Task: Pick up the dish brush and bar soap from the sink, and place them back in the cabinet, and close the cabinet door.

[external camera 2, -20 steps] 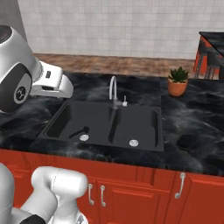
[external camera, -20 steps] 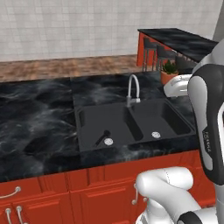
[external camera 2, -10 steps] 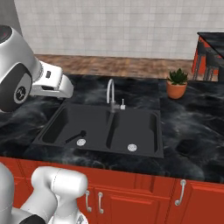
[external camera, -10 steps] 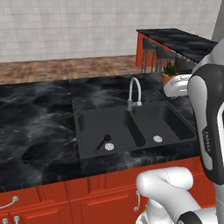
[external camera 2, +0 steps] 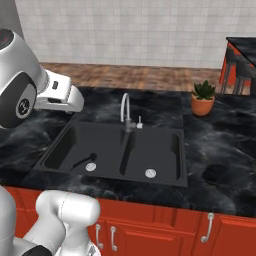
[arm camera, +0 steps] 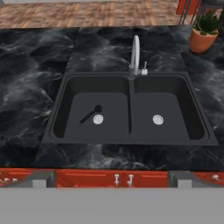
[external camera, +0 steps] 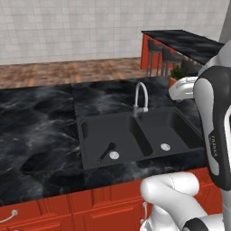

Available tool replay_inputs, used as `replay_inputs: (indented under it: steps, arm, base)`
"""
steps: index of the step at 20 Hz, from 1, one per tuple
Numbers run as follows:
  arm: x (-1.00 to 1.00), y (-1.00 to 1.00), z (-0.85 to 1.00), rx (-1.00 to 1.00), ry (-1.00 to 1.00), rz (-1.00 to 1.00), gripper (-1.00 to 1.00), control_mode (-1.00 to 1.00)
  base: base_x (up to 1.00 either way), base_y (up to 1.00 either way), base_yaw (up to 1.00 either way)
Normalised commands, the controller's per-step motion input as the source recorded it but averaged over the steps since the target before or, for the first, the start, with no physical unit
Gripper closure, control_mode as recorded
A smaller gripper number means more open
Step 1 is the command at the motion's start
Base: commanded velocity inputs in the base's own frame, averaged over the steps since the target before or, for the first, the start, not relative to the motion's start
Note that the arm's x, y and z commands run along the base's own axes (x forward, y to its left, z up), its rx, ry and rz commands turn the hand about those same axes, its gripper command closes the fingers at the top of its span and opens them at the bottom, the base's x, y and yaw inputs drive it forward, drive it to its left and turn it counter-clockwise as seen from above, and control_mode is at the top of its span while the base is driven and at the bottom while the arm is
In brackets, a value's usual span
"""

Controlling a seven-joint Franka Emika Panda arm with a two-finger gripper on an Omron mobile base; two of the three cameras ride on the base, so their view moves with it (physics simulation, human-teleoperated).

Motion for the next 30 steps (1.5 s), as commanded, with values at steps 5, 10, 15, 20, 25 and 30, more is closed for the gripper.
replay_inputs:
  steps: [5,10,15,20,25,30]
  arm:
    - [0.00,0.00,0.00,0.00,0.00,0.00,-1.00,1.00]
    - [0.00,0.00,0.00,0.00,0.00,0.00,-1.00,1.00]
    - [0.00,0.00,0.00,0.00,0.00,0.00,-1.00,1.00]
    - [0.00,0.00,0.00,0.00,0.00,0.00,-1.00,1.00]
    - [0.00,0.00,0.00,0.00,0.00,0.00,-1.00,-1.00]
    - [0.00,0.00,0.00,0.00,0.00,0.00,-1.00,-1.00]
  base:
    - [0.33,0.07,0.00]
    - [0.32,0.07,0.00]
    - [0.30,0.06,0.00]
    - [0.08,0.02,0.00]
    - [0.00,0.00,0.00]
    - [0.00,0.00,0.00]
